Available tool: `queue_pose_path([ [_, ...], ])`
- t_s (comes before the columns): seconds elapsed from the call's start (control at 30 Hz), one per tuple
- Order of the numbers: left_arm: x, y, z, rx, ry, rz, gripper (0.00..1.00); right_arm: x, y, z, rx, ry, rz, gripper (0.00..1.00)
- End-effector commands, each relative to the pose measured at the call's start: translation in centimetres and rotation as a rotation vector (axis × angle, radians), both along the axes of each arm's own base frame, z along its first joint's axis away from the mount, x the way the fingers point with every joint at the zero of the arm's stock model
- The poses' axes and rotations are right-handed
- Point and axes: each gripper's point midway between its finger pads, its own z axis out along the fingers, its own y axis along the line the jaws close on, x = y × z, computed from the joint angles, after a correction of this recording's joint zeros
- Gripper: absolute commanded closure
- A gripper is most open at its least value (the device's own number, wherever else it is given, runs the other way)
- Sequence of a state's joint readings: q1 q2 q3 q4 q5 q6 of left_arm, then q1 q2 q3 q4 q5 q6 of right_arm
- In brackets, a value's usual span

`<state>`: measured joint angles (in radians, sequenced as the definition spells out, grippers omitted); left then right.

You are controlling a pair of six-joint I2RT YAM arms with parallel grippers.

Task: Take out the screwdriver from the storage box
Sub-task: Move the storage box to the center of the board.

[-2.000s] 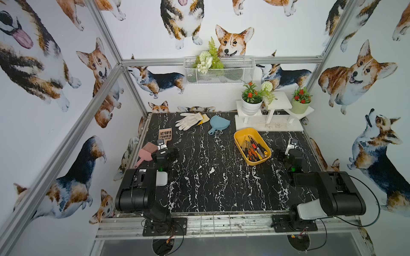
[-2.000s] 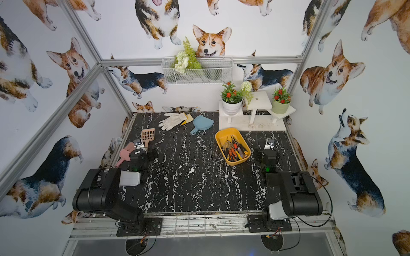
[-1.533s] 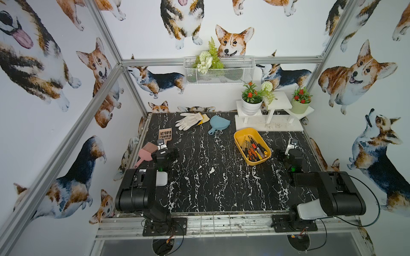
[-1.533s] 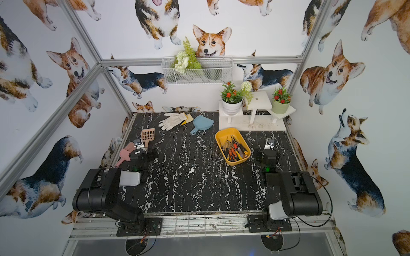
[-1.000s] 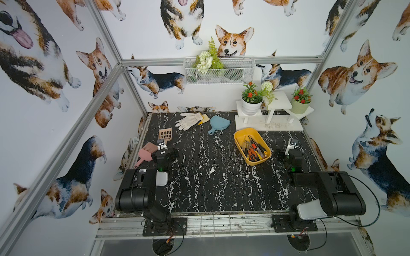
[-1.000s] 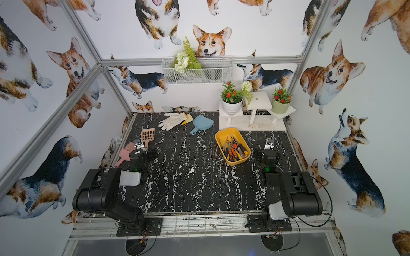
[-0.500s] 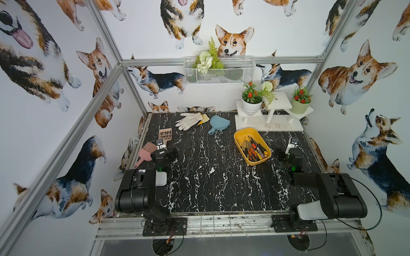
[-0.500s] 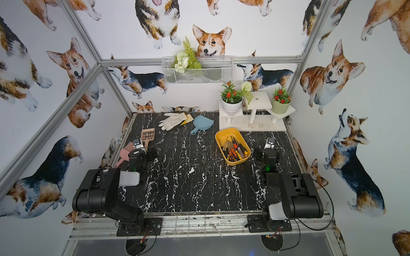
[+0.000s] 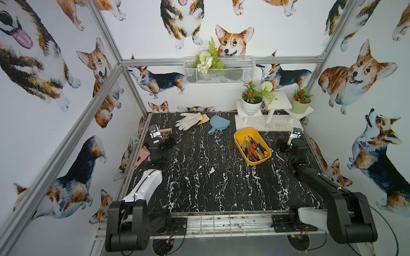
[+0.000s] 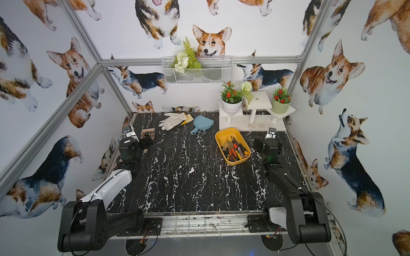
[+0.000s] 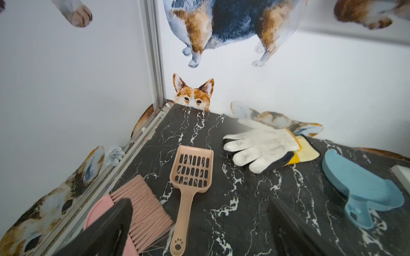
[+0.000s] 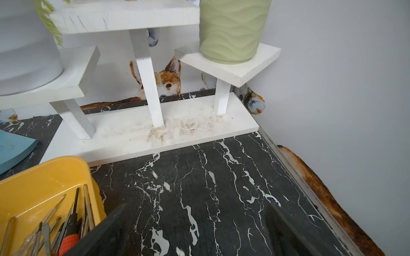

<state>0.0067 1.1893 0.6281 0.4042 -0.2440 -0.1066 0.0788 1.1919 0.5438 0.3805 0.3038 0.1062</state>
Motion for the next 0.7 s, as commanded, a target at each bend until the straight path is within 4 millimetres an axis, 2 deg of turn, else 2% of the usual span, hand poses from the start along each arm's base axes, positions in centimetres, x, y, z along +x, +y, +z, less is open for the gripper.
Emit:
queue_pose_path([
  [0.0,-0.9,-1.8,-0.9,-0.038,0.109,-0.067,0.0,-0.7,0.7,-0.9,0.025,0.109,0.026,0.0],
  [0.3,-2.8,-6.4,1.4,-0.065,0.184,-0.2,0.0,-0.4,3.6,-0.6,0.097,0.243,0.164,0.01],
  [0.47,-4.0,-7.5,0.8,-0.078,0.265,-0.204,0.0,0.0,6.2,-1.1,0.169,0.343,0.286,0.04],
  [0.5,-3.9,-8.1,2.3,-0.076,0.246,-0.214,0.0,0.1,6.7,-1.3,0.181,0.362,0.304,0.05],
  [0.67,-4.4,-9.2,1.9,-0.075,0.269,-0.223,0.0,0.6,8.4,-2.4,0.197,0.446,0.36,0.08],
])
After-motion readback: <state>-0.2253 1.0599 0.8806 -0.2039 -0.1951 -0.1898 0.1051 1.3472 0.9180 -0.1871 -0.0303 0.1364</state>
